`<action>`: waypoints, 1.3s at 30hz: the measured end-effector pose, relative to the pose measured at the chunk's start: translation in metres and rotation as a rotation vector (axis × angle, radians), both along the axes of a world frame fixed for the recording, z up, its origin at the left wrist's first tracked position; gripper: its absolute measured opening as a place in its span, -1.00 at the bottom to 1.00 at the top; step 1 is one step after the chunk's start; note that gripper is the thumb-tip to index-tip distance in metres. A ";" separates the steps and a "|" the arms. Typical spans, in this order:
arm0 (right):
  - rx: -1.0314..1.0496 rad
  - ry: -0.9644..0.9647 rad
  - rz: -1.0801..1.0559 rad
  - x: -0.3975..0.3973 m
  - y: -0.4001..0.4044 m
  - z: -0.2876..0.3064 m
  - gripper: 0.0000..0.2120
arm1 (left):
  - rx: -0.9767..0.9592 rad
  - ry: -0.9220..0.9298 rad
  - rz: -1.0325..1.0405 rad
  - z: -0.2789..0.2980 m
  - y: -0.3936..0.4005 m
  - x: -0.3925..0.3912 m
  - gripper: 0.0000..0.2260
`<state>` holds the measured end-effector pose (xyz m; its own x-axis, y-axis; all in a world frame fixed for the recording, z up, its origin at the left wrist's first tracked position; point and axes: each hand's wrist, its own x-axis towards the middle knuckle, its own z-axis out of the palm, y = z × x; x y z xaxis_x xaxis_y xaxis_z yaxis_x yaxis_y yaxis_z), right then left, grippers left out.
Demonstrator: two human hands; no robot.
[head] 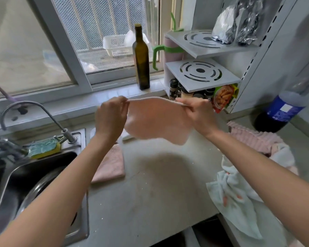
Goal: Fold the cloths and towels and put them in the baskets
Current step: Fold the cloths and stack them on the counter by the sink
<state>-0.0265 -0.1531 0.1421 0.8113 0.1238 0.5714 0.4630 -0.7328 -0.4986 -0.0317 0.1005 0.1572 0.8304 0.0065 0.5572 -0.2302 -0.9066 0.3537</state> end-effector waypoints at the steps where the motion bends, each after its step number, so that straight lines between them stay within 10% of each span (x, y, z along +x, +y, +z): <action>1: 0.019 -0.005 0.013 -0.007 -0.001 0.000 -0.74 | 0.027 -0.007 -0.036 -0.004 0.003 -0.005 -0.84; 14: -0.563 0.956 0.231 -0.124 -0.022 -0.168 -0.72 | 0.595 1.127 -0.393 -0.157 0.000 -0.100 -0.84; 18: -0.606 0.998 0.236 -0.129 -0.027 -0.175 -0.72 | 0.481 1.119 -0.473 -0.160 -0.001 -0.091 -0.81; 25: -0.538 0.957 0.265 -0.135 -0.030 -0.177 -0.69 | 0.564 0.990 -0.604 -0.199 -0.008 -0.112 -0.18; 39: -0.489 0.876 0.291 -0.154 -0.040 -0.187 -0.68 | 0.225 0.965 0.046 -0.238 -0.042 -0.069 -0.32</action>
<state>-0.1801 -0.1927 -0.0454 0.8193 0.4399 -0.3678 0.2735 -0.8636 -0.4236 -0.1002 0.0580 -0.0806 0.9305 0.0270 -0.3653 0.1028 -0.9764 0.1898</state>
